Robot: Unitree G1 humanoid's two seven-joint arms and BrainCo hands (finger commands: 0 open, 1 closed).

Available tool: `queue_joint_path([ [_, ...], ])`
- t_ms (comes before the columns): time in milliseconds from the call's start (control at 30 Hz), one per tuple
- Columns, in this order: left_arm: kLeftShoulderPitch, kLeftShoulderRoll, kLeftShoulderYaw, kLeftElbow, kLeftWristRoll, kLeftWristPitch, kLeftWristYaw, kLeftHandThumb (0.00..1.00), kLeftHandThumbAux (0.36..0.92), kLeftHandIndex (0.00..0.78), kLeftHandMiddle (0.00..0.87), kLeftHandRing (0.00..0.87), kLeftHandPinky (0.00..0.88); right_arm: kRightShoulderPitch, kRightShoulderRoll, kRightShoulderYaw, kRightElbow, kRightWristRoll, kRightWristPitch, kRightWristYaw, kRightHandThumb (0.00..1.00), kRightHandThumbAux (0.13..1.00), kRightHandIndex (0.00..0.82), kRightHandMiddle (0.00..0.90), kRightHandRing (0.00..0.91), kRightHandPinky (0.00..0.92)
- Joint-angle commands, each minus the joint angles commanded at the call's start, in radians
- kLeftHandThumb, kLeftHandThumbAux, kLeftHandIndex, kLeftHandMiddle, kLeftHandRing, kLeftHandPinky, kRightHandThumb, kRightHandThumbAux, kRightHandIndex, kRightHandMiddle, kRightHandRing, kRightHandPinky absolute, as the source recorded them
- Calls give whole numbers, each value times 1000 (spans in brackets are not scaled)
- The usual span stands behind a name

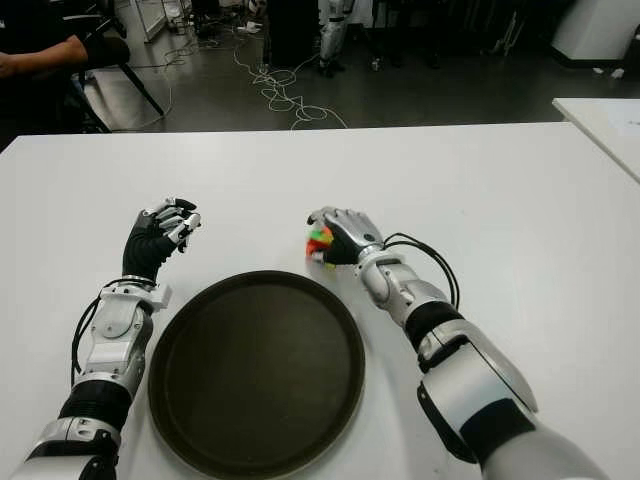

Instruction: Pick up the Rubik's Cube and put it in the plate

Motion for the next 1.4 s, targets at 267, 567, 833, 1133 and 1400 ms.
queue_joint_path([
  [267, 2, 1, 2, -2, -4, -1, -6, 847, 658, 424, 579, 739, 774, 6, 9, -7, -11, 11, 24, -35, 696, 732, 414, 428, 437, 449],
  [567, 2, 0, 5, 3, -6, -12, -12, 847, 658, 425, 584, 746, 780, 10, 14, -21, -22, 25, 34, -24, 694, 734, 414, 407, 425, 451],
  [833, 3, 2, 6, 5, -4, -22, -16, 846, 658, 423, 577, 743, 779, 11, 17, -29, -25, 31, 29, -22, 694, 734, 414, 440, 459, 476],
  [1133, 3, 0, 9, 1, -8, -14, -18, 846, 659, 421, 576, 738, 777, 14, 17, -37, -28, 34, 14, -28, 693, 735, 415, 453, 464, 480],
  [1400, 1, -4, 11, 7, -7, -21, -14, 847, 658, 423, 582, 749, 789, 14, 15, -43, -29, 33, 0, -34, 694, 734, 414, 453, 465, 484],
])
